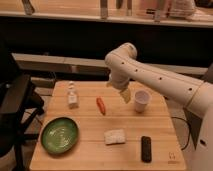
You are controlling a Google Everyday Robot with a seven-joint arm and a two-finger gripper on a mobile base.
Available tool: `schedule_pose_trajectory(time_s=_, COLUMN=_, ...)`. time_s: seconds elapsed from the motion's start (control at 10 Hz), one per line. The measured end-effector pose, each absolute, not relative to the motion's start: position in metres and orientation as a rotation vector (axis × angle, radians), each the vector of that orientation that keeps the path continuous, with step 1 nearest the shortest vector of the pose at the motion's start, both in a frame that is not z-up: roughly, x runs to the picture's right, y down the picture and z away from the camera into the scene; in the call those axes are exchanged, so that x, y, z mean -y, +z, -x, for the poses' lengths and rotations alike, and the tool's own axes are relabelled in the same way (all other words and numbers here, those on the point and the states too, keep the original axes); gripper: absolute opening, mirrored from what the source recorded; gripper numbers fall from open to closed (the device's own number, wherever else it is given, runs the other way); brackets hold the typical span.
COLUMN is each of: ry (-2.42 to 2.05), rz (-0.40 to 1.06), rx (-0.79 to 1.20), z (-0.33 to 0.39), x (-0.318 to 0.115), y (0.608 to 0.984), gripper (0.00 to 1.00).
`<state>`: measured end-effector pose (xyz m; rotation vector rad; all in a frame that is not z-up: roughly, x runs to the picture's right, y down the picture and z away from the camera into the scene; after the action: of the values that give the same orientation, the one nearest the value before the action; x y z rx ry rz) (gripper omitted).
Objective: Drag the pepper across the table
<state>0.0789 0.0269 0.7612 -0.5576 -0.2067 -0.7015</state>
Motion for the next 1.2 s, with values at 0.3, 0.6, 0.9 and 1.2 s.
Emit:
schedule_pose_trajectory(time_s=0.3, ry=-0.734, rz=0.560, rx=0.237, z=-0.066, x=-0.030, y=0.770, gripper=0.80)
schedule_pose_trajectory(time_s=0.6, ry=-0.769, rz=0.561, rx=0.263, z=-0.057, x=-0.033, y=0.777, gripper=0.80)
schedule_pose_trajectory(time_s=0.9, ry=-0.801, rz=0.563, rx=0.288, z=-0.048, x=-0.038, y=0.785, gripper=0.80)
schedule_pose_trajectory(time_s=1.2, ry=-0.844, rz=0.564, rx=0.313, z=-0.036, x=-0.044, y=0.794, gripper=0.80)
